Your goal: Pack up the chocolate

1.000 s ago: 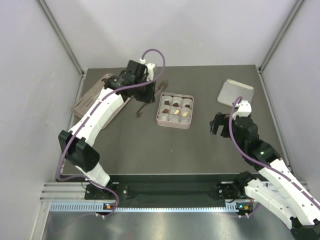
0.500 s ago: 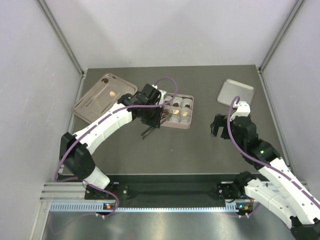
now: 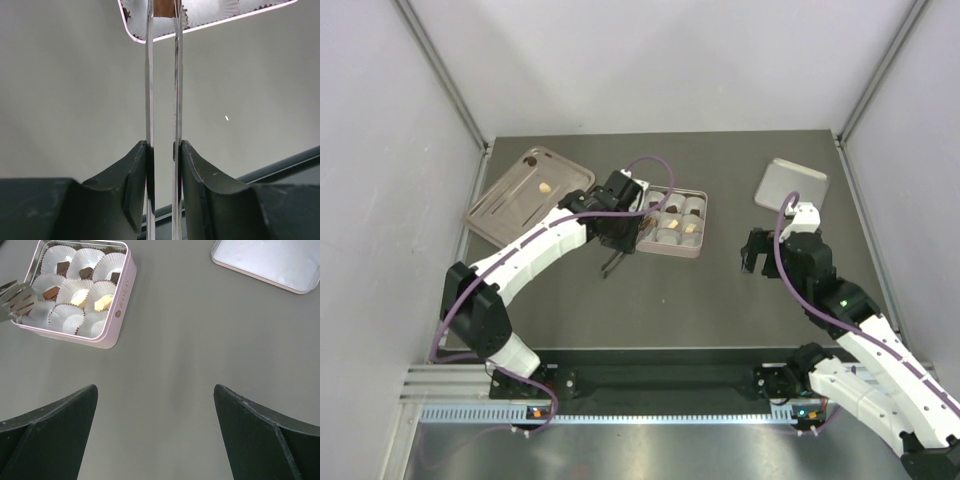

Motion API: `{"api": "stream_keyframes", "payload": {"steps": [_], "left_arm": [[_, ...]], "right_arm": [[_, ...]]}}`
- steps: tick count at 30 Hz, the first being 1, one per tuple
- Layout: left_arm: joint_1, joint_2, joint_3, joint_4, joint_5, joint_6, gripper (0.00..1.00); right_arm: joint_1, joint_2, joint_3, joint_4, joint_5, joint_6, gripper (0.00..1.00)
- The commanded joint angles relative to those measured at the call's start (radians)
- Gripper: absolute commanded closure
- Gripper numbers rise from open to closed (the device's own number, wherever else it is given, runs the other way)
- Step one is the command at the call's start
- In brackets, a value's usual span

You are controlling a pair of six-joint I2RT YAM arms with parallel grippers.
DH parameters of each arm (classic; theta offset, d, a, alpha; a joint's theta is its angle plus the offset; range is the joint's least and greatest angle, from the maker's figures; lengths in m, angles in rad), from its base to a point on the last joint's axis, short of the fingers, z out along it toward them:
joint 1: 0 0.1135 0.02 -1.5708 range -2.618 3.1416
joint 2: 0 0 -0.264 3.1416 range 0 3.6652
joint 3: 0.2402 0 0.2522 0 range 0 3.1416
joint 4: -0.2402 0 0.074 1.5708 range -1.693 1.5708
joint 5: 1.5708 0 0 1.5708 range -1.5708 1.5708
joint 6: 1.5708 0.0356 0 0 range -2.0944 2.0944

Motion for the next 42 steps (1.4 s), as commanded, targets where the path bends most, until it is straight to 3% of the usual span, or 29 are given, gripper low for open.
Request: {"api": "stream_keyframes", "payload": {"steps": [1,18,22,26,32,35,42], "left_arm": [[0.003,0.03,0.032,0.041,-0.022,-0.001,0.64],[0.003,0.044,0.069,0.021,-0.037,-0.004,0.53],[0.003,0.018,0.133,-0.002,-0.056,-0.013,0.54],[0.004,-0.014,0.219,-0.019,-0.161,-0.015,0.54],[0.13,0.023,0.32,-0.068,-0.217,-0.021,0.54],[0.274,0.043,0.299,-0.054,-0.212,-0.039,0.54],[0.451,0.085,0.233,0.016,-0.252,-0.068,0.51]], "right_arm": [[-0.002,-0.005,0.028,0.028,0.015,-0.003,0.0],[-0.002,-0.005,0.028,0.034,0.017,-0.005,0.0],[0.0,-0.009,0.032,0.031,0.012,-0.003,0.0],[0.0,-0.015,0.031,0.028,0.003,0.003,0.0],[0.0,-0.02,0.032,0.032,-0.014,0.001,0.0],[0.0,-0.023,0.031,0.043,-0.024,0.001,0.0],[0.0,-0.029,0.025,0.066,-0.047,-0.006,0.0]]}}
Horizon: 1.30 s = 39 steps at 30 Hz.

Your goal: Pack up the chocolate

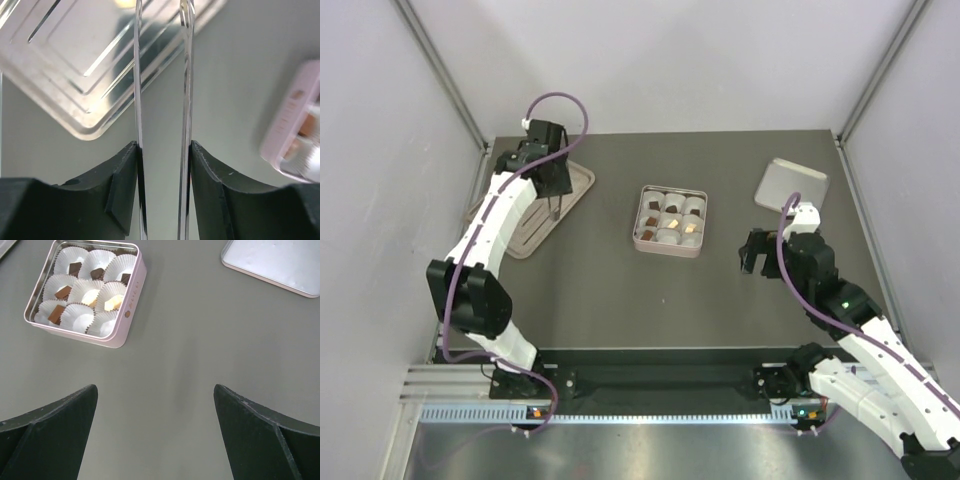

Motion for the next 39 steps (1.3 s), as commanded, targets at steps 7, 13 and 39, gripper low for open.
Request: {"api": "stream_keyframes", "payload": {"steps": [7,13,39], "left_arm": [[0.14,0.12,-0.047,0.121,0.018,-0.06,0.51],[0.176,0.192,-0.058,0.191,0.02,-0.083,0.48],[0.232,0.33,0.006,0.208,0.127,-0.072,0.53]], "right_arm": [[0.0,-0.017,0.016,0.078,-0.019,-0.013,0.0],[-0.002,-0.008,0.009,0.094,-0.009,-0.019,0.0],[0.0,0.064,-0.006,0.152,-0.005,-0.02,0.0]]}}
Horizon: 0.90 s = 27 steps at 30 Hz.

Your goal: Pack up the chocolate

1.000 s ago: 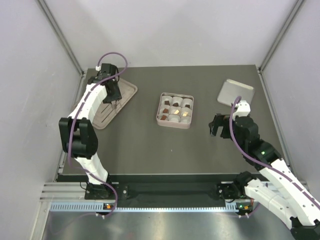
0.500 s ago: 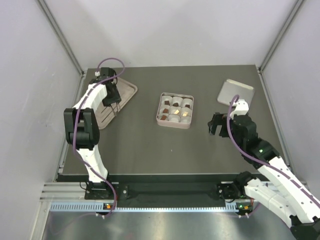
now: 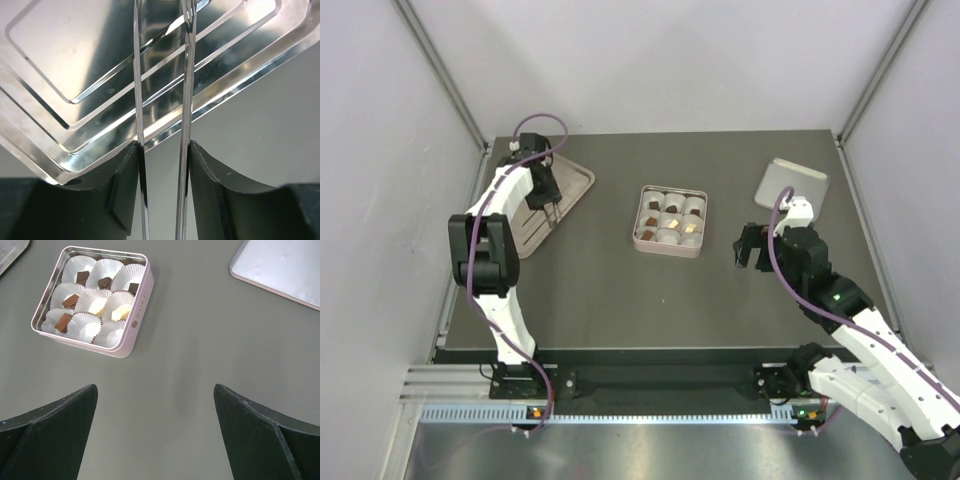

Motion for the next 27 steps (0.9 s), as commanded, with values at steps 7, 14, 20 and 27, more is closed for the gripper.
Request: {"api": "stream_keyframes", "payload": {"steps": [7,14,20,27], "left_arm": [[0.006,0.016,0.085,-0.052,0.048,0.021,0.56],[0.006,0.007,0.111,-0.098,0.056,0.027,0.58],[0.006,-0.009,0.132,-0.125,0.045,0.032,0.58],[0.006,-0.013,0.157,-0.158,0.007,0.046,0.58]], "right_arm": [[0.0,-0.016,-0.006,0.057,0.005,-0.003,0.0],[0.0,-0.035,-0.006,0.043,0.002,0.003,0.0],[0.0,-0.04,-0.007,0.038,0.002,0.008,0.0],[0.0,-0.042,-0.006,0.038,0.001,0.008,0.0]]}}
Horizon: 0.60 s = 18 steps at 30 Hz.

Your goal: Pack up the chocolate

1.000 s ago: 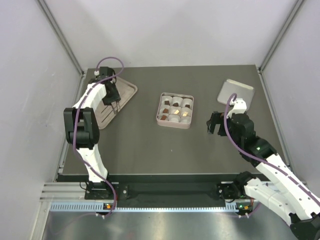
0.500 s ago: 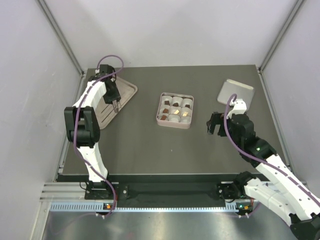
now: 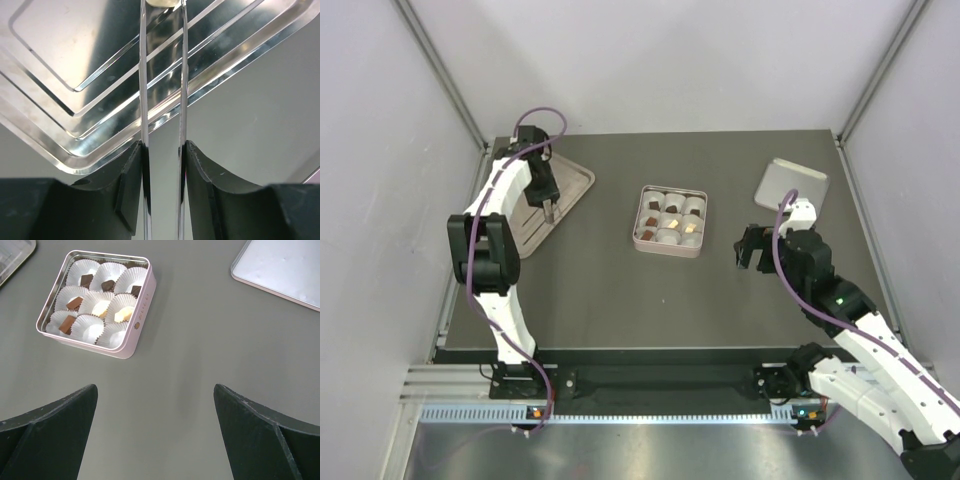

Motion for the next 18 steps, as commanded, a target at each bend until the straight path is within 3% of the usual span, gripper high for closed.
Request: {"api": "stream_keyframes", "payload": {"steps": [1,11,18], "left_arm": [[0.006,-0.036,0.059,-0.027,-0.03,0.017,0.58],[-0.006,-0.076,0.066,-0.036,0.045,0.014,0.59],[-0.117,-0.177,0.071,-0.04,0.154,0.023,0.61]], "right_arm": [[0.0,-0.008,0.006,0.033,0.005,0.002,0.0],[0.0,-0.007,0.006,0.035,-0.004,0.012,0.0],[0.0,-0.011,0.023,0.027,-0.003,0.013,0.0]]}}
